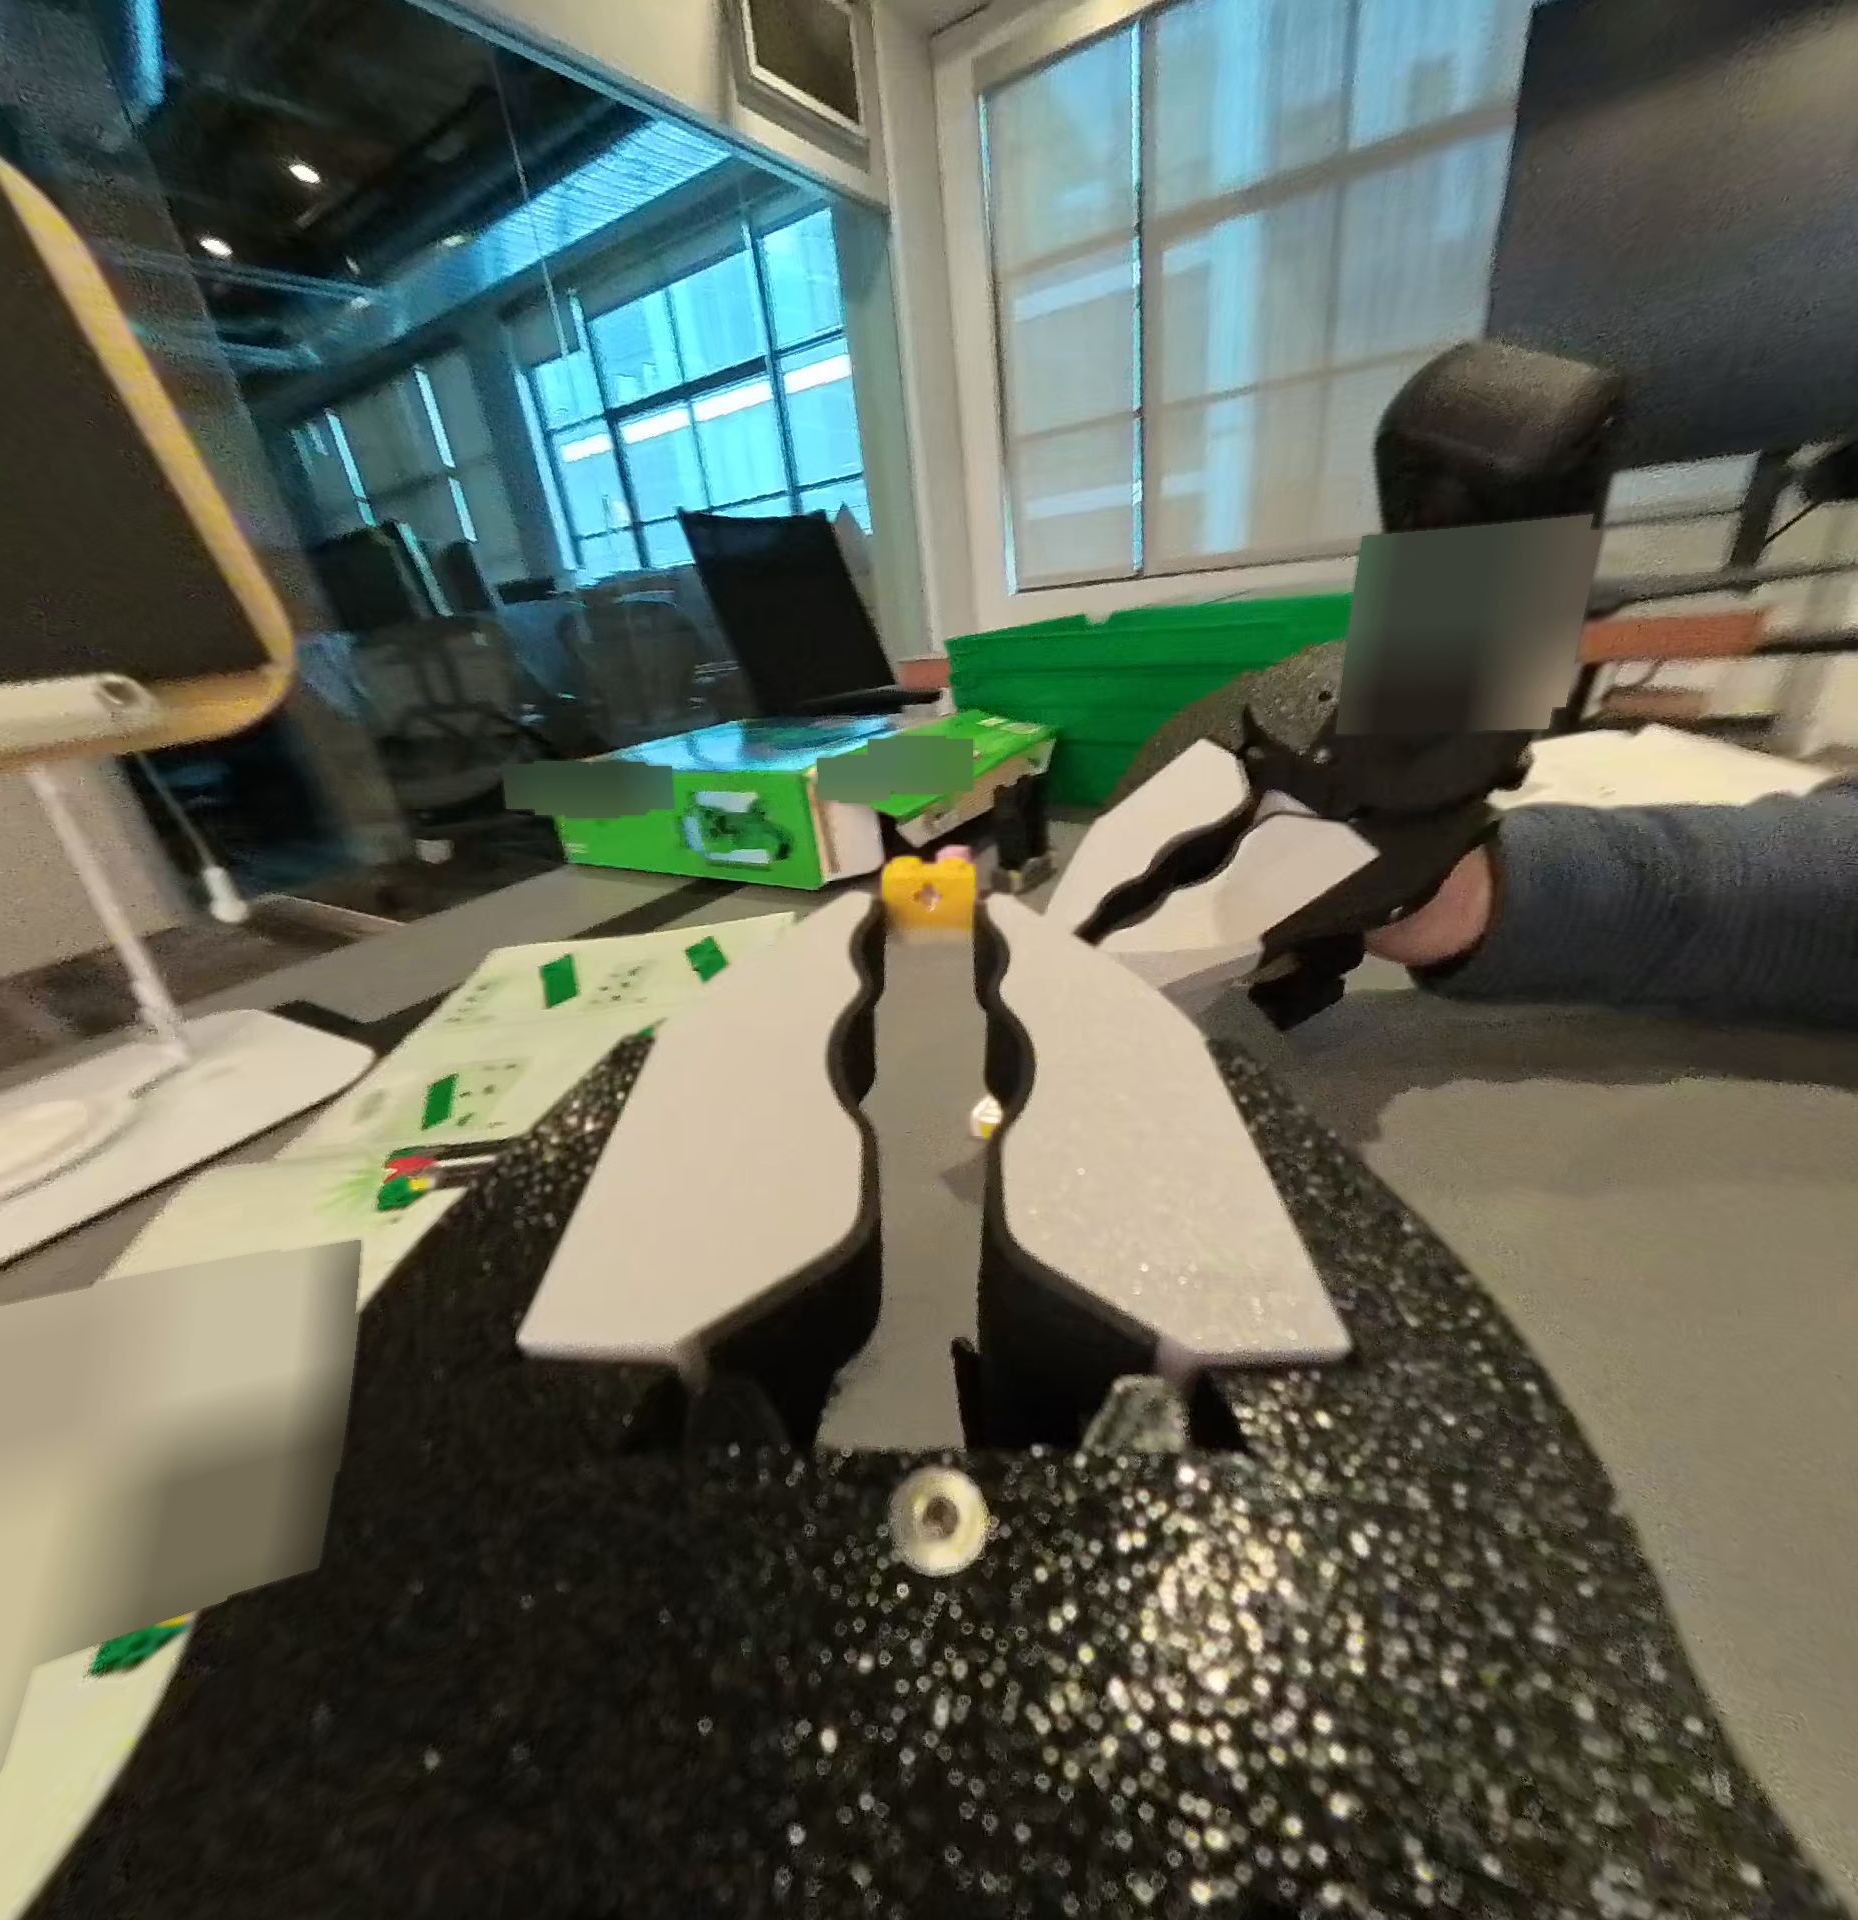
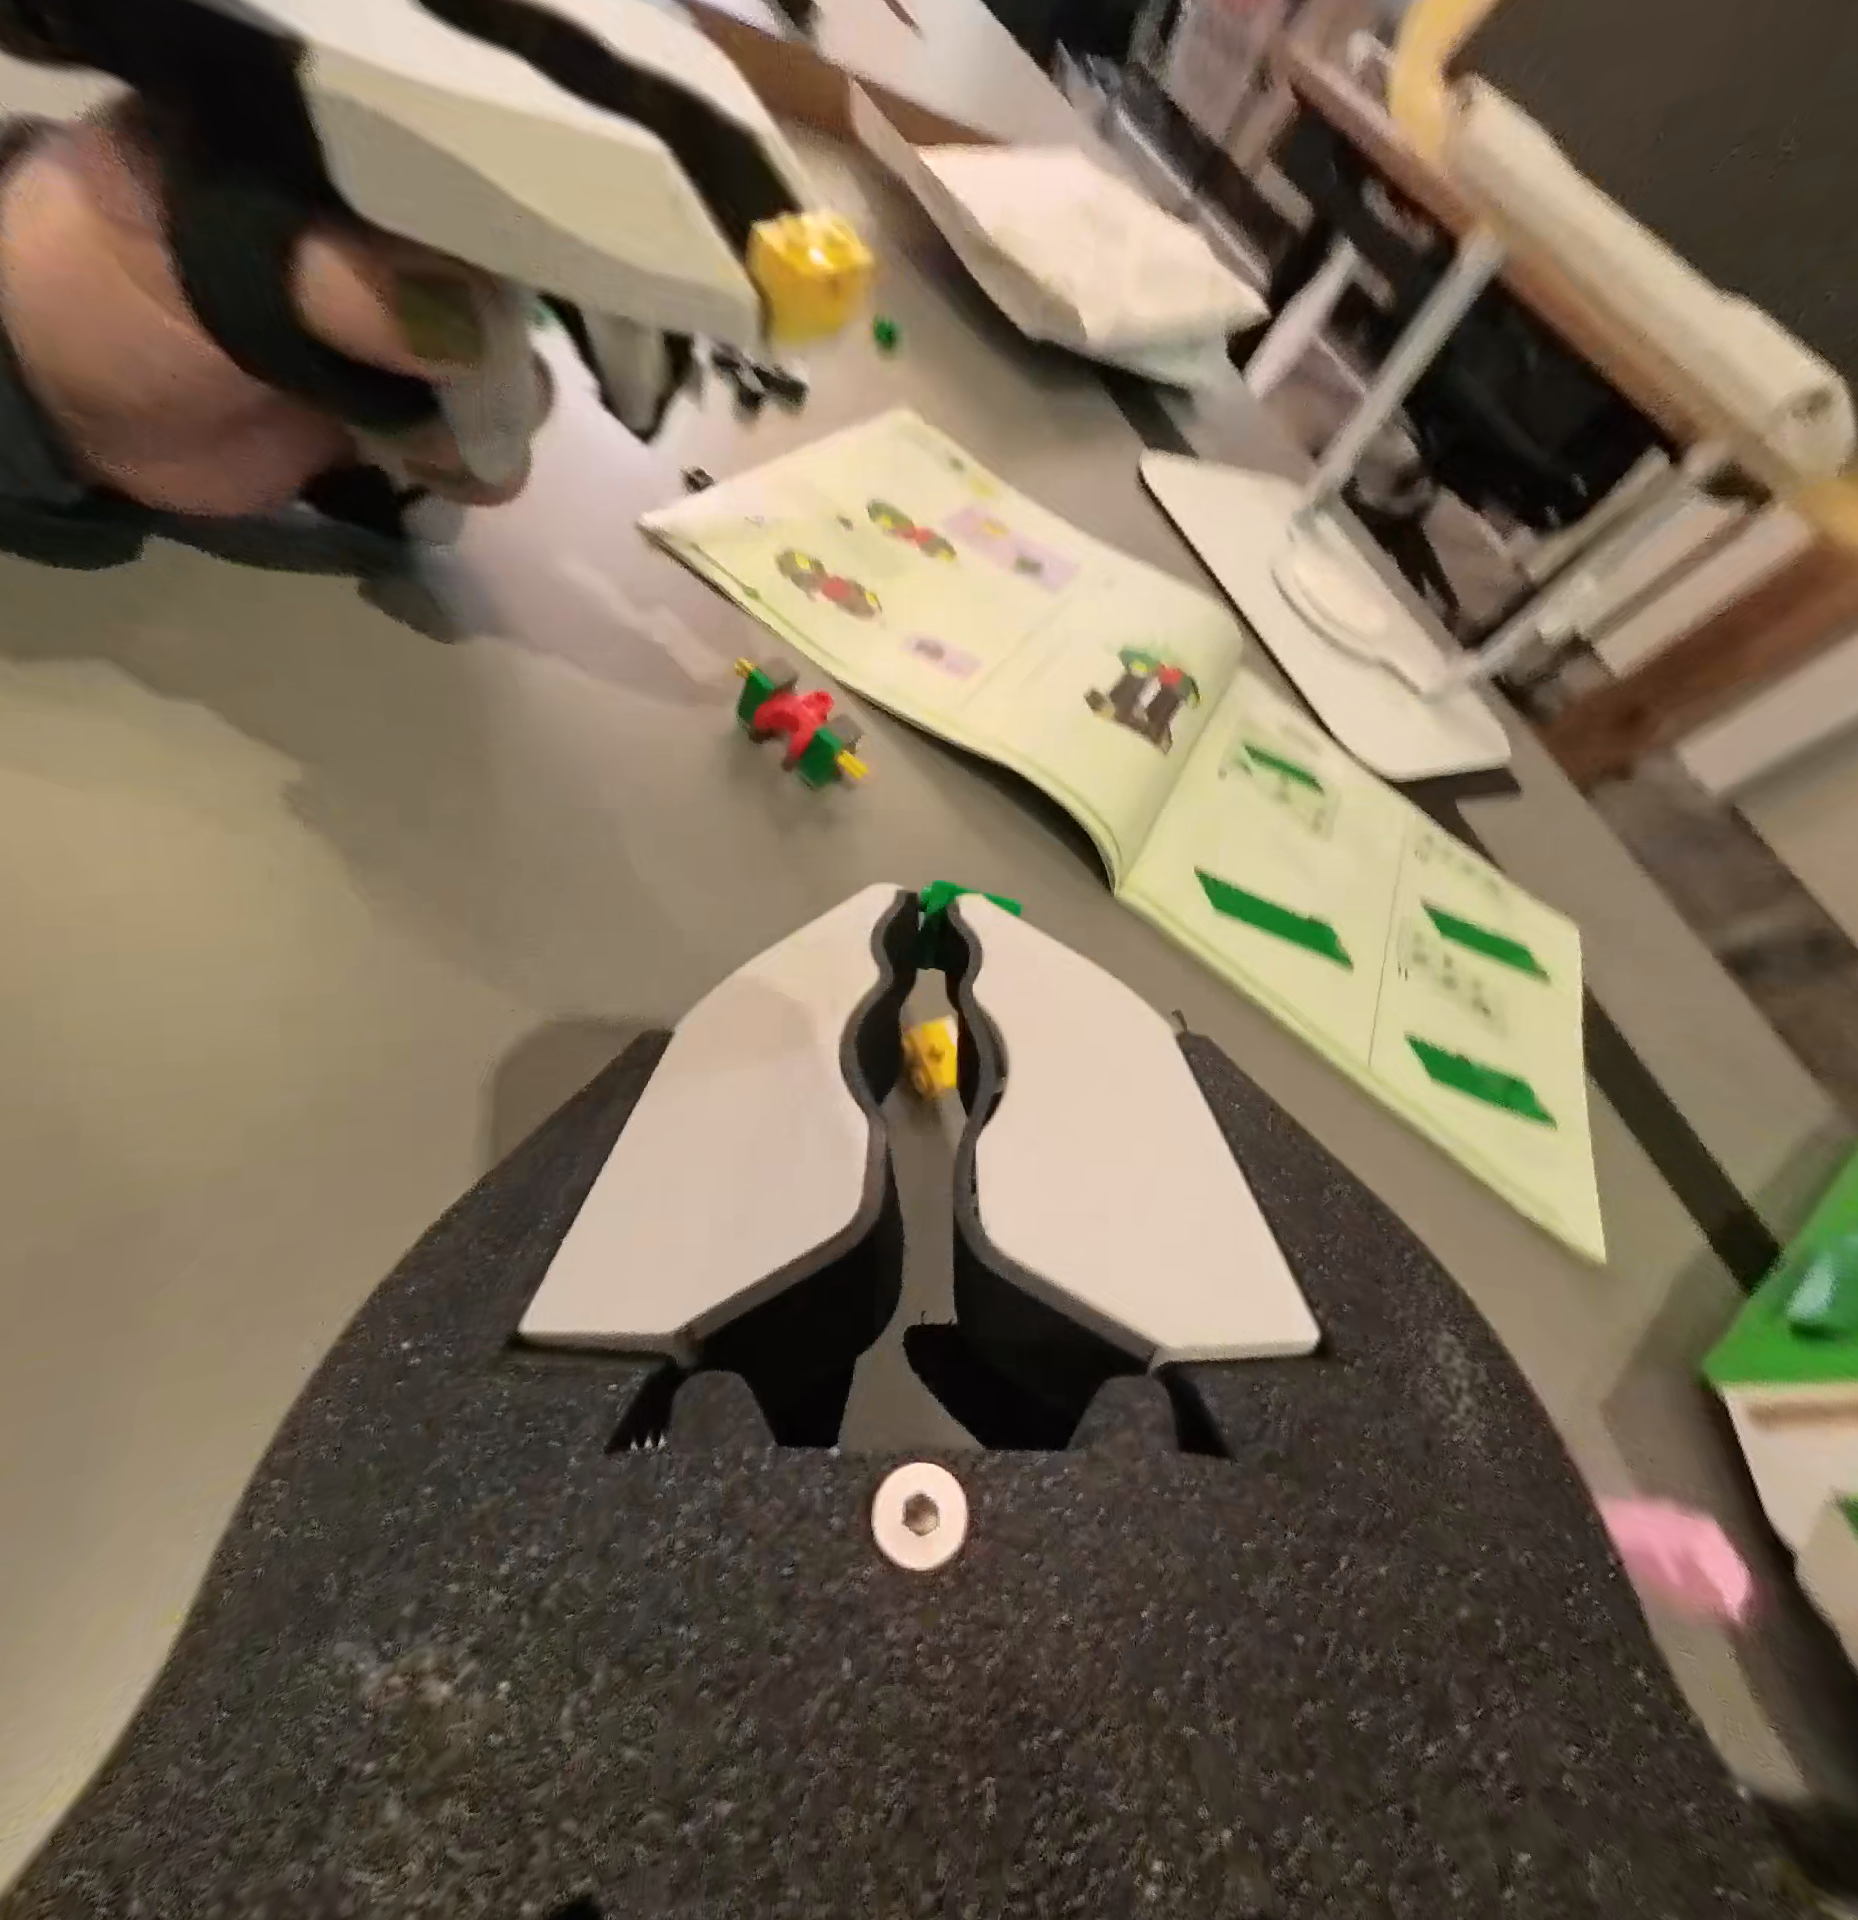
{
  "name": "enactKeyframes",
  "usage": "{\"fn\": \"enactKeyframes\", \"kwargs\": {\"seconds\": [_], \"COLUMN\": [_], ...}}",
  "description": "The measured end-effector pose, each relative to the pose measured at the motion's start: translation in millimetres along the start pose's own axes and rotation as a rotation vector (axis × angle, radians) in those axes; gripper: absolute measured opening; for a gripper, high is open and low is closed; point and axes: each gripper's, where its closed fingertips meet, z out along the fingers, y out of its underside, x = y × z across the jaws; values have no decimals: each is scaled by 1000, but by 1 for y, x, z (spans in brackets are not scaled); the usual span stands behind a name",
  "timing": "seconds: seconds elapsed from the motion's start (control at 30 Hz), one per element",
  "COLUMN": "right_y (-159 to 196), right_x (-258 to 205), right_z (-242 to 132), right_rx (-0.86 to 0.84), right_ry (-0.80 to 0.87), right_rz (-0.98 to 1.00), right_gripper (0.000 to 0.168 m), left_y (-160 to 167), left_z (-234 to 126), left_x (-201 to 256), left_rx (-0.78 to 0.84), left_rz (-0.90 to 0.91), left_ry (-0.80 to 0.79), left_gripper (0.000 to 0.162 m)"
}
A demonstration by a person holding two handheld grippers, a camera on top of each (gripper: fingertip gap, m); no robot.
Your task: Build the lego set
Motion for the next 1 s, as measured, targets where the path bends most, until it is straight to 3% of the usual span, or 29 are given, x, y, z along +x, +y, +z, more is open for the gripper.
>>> {"fn": "enactKeyframes", "kwargs": {"seconds": [0.13, 0.27, 0.4, 0.57, 0.7, 0.77, 0.83, 0.93, 1.0], "right_y": [1, 11, 11, 20, 22, 32, 51, 83, 101], "right_x": [0, 7, 12, 23, 37, 49, 47, 41, 40], "right_z": [0, -6, -13, -15, -31, -44, -59, -85, -100], "right_rx": [70, 107, 140, 112, 64, -25, -207, -597, -845], "right_ry": [-88, -115, -98, -47, -58, -74, -231, -457, -530], "right_rz": [-51, 39, 102, 98, 76, 72, 200, 511, 618], "right_gripper": [4, 4, 4, 4, 4, 4, 4, 4, 4], "left_y": [-1, -1, 3, 7, 10, 11, 10, 5, 2], "left_z": [5, 13, 21, 34, 52, 61, 66, 67, 65], "left_x": [-13, -28, -35, -36, -27, -16, -6, 5, 8], "left_rx": [20, 71, 31, 21, 19, 17, 18, 43, 57], "left_rz": [19, -48, 43, 63, 58, 70, 88, 110, 116], "left_ry": [-139, -252, -351, -339, -235, -161, -100, -51, -39], "left_gripper": [16, 16, 16, 16, 16, 16, 16, 16, 16]}}
